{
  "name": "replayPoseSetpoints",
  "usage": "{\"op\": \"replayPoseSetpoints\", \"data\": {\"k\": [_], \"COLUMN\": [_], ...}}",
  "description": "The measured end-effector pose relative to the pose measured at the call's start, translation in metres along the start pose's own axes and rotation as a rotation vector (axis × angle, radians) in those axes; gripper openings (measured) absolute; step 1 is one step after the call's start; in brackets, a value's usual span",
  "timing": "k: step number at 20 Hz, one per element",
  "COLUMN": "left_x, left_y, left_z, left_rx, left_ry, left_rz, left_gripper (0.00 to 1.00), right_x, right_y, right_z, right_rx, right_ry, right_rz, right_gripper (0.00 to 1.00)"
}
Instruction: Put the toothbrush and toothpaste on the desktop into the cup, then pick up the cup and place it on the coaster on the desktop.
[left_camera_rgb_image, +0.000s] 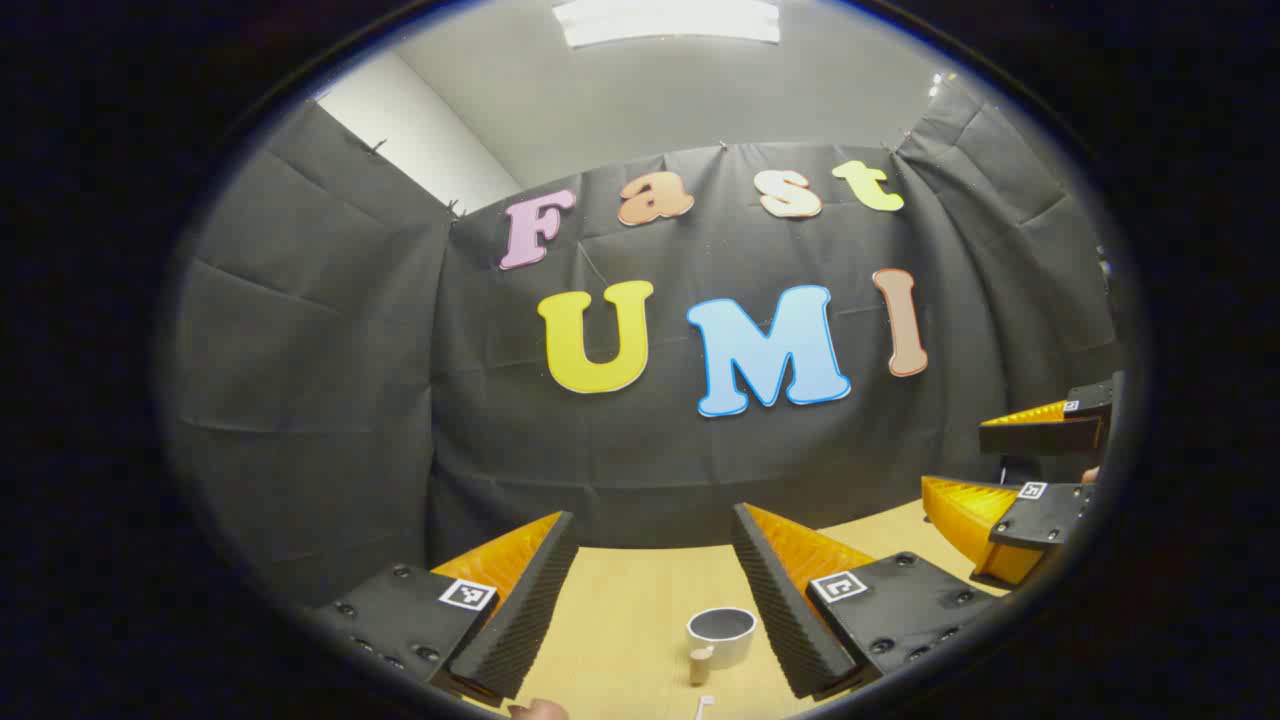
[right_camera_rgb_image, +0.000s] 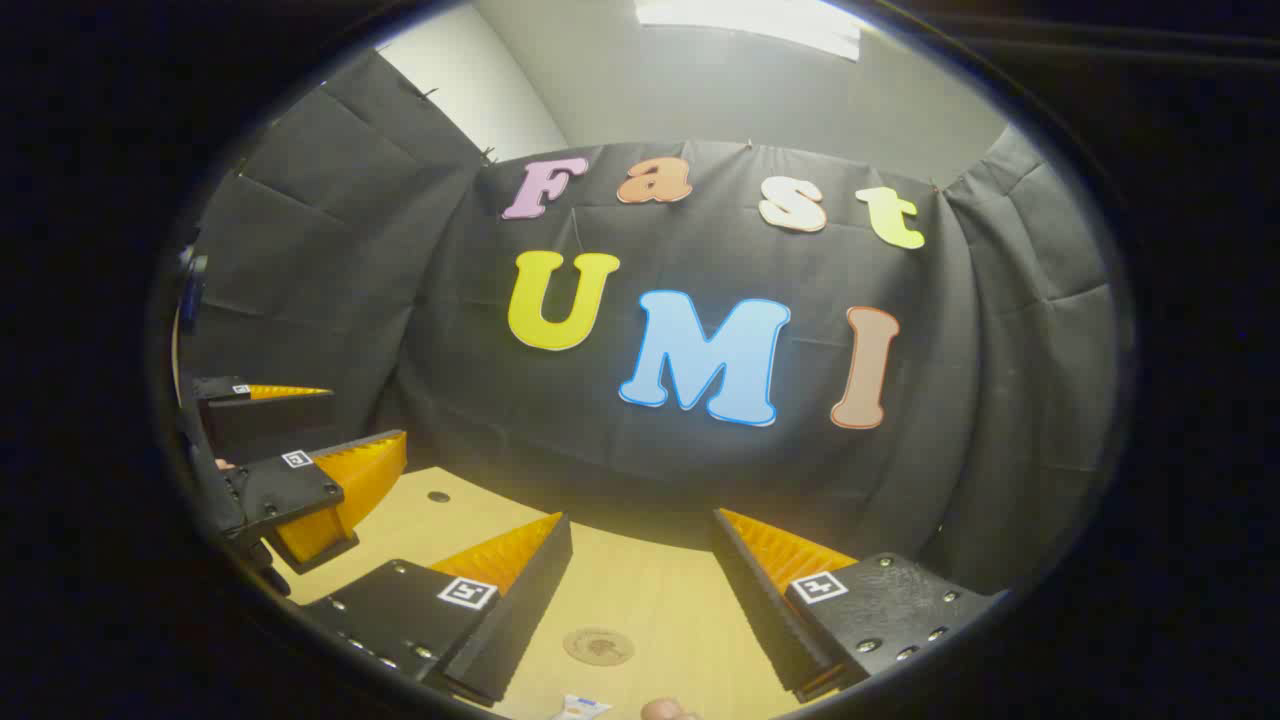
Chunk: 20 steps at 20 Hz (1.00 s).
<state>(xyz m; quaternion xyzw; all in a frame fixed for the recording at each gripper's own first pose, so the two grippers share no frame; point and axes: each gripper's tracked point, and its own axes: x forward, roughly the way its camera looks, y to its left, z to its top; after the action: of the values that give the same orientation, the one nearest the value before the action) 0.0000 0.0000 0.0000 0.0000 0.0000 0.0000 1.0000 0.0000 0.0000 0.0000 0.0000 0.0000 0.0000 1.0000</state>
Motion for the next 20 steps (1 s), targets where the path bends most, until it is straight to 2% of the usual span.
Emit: {"op": "replayPoseSetpoints", "data": {"k": [4, 10, 16, 20], "left_x": [0.0, 0.008, 0.012, 0.014], "left_y": [-0.001, -0.016, -0.032, -0.042], "left_z": [-0.002, -0.013, -0.028, -0.05], "left_rx": [0.011, -0.018, -0.053, -0.033], "left_ry": [0.006, 0.062, 0.119, 0.188], "left_rz": [-0.016, -0.092, -0.156, -0.194], "left_gripper": [1.0, 1.0, 1.0, 1.0], "right_x": [0.0, 0.0, -0.003, -0.004], "right_y": [-0.001, -0.005, -0.011, -0.009], "right_z": [-0.003, -0.011, -0.028, -0.044], "right_rx": [0.002, 0.035, 0.064, 0.084], "right_ry": [0.006, 0.044, 0.121, 0.191], "right_rz": [0.0, -0.028, -0.052, -0.051], "right_gripper": [0.91, 0.91, 0.91, 0.91]}}
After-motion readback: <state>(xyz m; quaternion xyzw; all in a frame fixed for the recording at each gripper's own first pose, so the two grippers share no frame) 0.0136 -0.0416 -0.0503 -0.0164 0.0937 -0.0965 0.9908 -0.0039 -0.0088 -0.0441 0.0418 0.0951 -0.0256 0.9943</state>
